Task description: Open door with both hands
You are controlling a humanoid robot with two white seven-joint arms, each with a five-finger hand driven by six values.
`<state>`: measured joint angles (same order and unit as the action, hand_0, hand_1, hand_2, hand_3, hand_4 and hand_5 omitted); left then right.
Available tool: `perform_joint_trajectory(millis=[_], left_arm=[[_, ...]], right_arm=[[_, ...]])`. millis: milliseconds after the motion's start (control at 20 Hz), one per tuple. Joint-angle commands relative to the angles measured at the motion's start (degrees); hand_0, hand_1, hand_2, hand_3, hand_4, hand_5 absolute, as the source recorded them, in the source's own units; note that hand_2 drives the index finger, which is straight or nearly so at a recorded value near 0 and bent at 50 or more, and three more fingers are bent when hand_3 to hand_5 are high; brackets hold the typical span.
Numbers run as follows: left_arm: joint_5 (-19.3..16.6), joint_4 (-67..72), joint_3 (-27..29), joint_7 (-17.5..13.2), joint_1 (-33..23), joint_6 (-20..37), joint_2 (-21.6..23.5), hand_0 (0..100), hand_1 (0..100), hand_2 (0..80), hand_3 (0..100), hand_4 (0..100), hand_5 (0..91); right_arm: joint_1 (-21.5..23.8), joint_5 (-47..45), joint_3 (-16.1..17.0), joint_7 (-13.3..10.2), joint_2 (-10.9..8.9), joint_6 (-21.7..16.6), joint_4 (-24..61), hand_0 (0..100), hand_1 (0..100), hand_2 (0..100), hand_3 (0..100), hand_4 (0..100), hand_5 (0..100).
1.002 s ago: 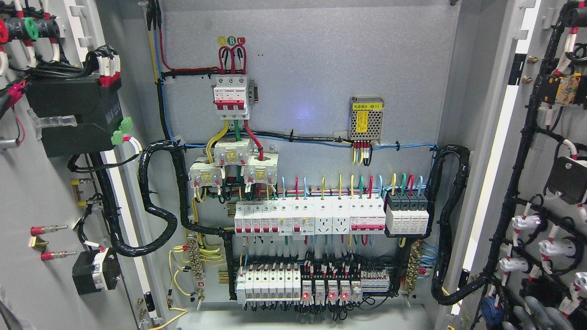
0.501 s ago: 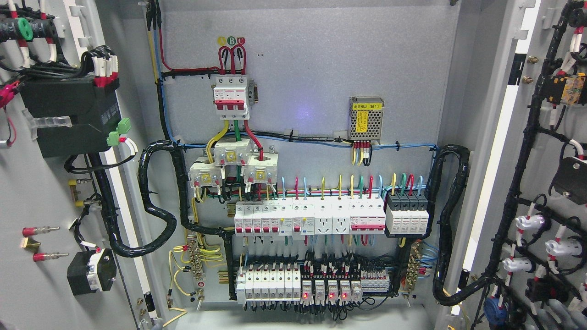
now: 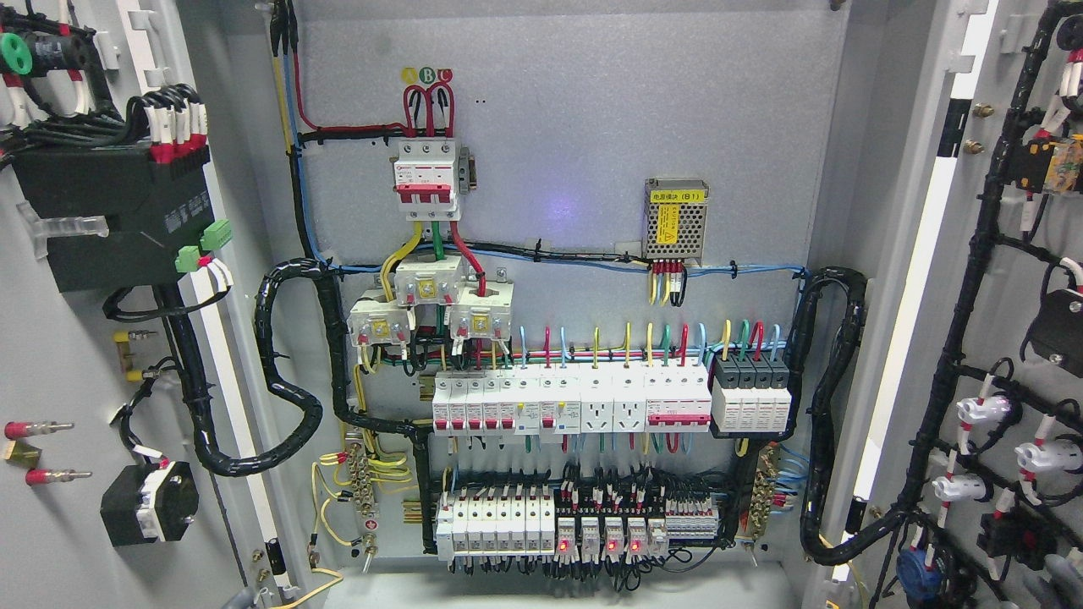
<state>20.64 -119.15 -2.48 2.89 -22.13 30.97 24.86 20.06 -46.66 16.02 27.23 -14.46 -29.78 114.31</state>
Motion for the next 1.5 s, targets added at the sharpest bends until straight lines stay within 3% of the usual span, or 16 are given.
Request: perform_joint_trajectory(millis=[0, 401, 902, 1253, 1453], left_arm=[[2.1, 0.2, 5.1, 0.0, -1.2, 0.3, 2.2, 0, 0, 0.0, 0, 0, 0.0], [4.0, 0.4, 8.5, 0.0, -1.2, 0.2, 2.2, 0, 0, 0.0, 0, 0, 0.0], [10.7, 2.3, 13.6, -0.1, -1.9, 0.2, 5.6, 0, 0, 0.0, 0, 0, 0.0], [13.2, 3.3, 15.9, -0.1, -3.7, 0.2, 6.5, 0, 0, 0.0, 0, 0, 0.0], [14.0, 3.9, 17.2, -0.1, -4.5, 0.2, 6.9, 0, 0, 0.0, 0, 0, 0.0]], right_arm=[[0.9, -0.1, 2.8, -0.1, -0.13, 0.0, -1.2, 19, 0, 0, 0, 0, 0], [1.6, -0.2, 4.3, -0.1, -0.05, 0.0, -1.4, 19, 0, 0, 0, 0, 0], [1.6, -0.2, 7.4, -0.1, 0.83, 0.0, -2.5, 19, 0, 0, 0, 0, 0], [1.6, -0.2, 8.6, -0.2, 1.01, 0.0, -3.8, 19, 0, 0, 0, 0, 0], [1.6, -0.2, 9.2, -0.2, 2.15, 0.0, -3.9, 19, 0, 0, 0, 0, 0]])
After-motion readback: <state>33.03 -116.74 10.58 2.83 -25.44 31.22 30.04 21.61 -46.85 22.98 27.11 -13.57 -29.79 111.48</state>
